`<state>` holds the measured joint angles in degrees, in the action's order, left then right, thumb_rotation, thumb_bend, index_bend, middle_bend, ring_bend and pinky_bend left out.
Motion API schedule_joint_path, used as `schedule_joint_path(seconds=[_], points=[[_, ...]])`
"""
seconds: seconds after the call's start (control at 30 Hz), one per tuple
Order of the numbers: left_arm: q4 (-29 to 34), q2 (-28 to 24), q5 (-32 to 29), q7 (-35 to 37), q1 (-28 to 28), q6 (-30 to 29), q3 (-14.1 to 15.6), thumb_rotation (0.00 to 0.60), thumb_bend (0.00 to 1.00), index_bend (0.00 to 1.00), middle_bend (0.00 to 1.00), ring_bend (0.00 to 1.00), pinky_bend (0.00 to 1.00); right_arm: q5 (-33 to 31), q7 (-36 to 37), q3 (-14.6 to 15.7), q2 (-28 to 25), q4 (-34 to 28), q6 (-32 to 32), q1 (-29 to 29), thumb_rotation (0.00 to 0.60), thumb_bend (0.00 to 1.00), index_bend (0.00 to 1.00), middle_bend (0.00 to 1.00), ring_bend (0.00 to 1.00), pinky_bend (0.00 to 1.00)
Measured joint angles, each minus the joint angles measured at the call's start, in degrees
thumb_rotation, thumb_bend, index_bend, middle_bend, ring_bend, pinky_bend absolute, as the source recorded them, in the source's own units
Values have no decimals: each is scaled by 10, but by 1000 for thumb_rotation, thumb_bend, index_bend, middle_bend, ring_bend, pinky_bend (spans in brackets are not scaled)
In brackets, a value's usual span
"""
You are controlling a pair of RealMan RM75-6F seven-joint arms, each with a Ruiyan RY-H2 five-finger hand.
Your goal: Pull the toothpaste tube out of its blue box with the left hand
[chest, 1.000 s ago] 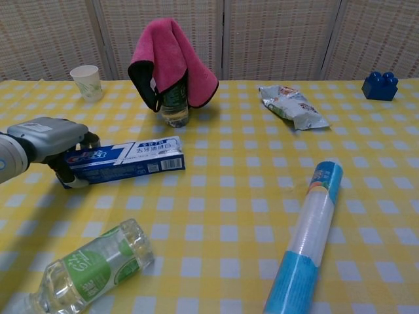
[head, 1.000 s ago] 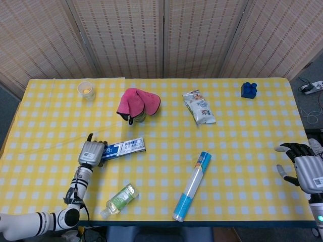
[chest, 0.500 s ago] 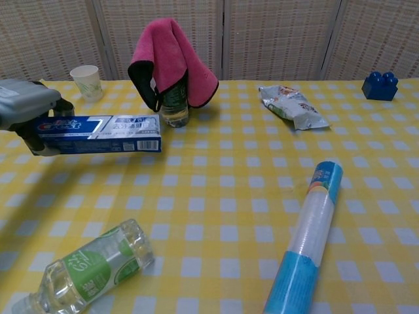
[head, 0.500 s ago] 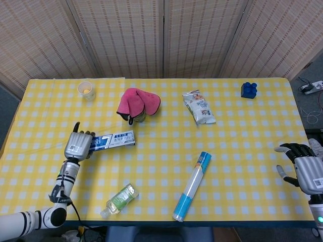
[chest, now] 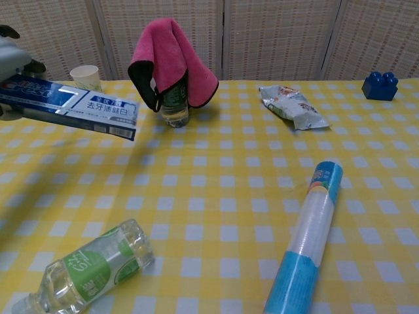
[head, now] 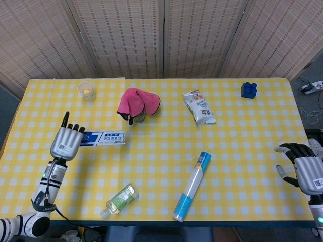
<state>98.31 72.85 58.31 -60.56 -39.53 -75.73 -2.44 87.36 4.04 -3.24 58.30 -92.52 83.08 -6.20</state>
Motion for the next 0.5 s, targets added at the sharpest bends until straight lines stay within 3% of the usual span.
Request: schedule_joint_path(seconds=[0.23,0.5], points=[[10,10,-30,-112,-1,-29,7,600,261,454,533,478,45,-1,3,0,-1,1,2,3,600,321,319,269,208,193],[15,-6,-38,-114,14,-49,11,600,260,451,533,476,44,0,1,-1,-1,1,-3,-2,600,320,319,269,208,193]])
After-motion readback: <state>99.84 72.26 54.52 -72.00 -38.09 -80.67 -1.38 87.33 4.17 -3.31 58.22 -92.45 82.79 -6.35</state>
